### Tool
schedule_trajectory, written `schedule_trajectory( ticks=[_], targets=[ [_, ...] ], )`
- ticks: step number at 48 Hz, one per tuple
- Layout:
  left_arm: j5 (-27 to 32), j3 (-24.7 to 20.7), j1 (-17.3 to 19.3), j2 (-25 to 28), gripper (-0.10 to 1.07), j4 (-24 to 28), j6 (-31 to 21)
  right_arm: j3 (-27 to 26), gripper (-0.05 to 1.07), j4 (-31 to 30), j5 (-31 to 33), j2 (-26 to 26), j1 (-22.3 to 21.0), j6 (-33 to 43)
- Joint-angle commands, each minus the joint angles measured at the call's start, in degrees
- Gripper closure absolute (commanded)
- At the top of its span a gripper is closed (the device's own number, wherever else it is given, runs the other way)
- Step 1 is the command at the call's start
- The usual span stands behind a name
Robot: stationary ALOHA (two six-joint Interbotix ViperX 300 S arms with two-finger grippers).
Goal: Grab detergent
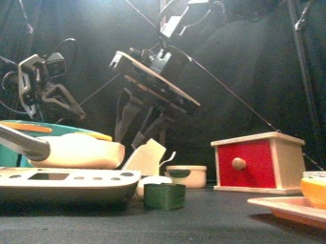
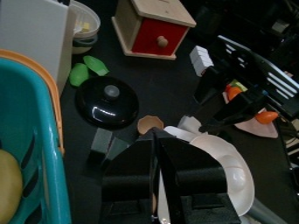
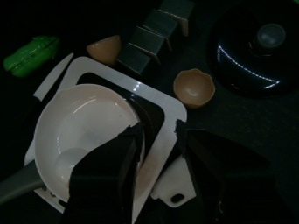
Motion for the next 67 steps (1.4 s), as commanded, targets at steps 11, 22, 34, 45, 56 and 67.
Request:
schedule_trajectory(
  ticks=[11, 22, 34, 45, 56, 67],
  targets=[
    [-0.18, -0.53, -0.09, -0.09, 0.55, -0.09, 0.09, 5.54, 0.26, 6.33, 0.00, -4.83, 0.26, 0.00],
    [-0.18, -0.44, 0.00, 0.00, 0.55, -0.09, 0.09, 7.47, 0.26, 7.73, -1.23, -5.10, 1.41, 0.00],
    [-0.18, -0.44, 0.00, 0.00, 0.55, -0.09, 0.09, 7.65, 0.14, 7.91, -4.39, -4.22, 1.41, 0.18],
    [-0.18, -0.35, 0.00, 0.00, 0.55, -0.09, 0.09, 7.21, 0.05, 8.17, -3.87, -3.43, 1.05, 0.35],
    [-0.18, -0.26, 0.09, 0.00, 0.55, -0.09, 0.09, 6.68, 0.05, 8.17, -3.87, -1.41, 0.00, 0.26],
    [-0.18, -0.26, 0.09, 0.00, 0.55, -0.09, 0.09, 5.54, 0.05, 7.56, -3.87, -0.53, -1.05, 0.09]
  ],
)
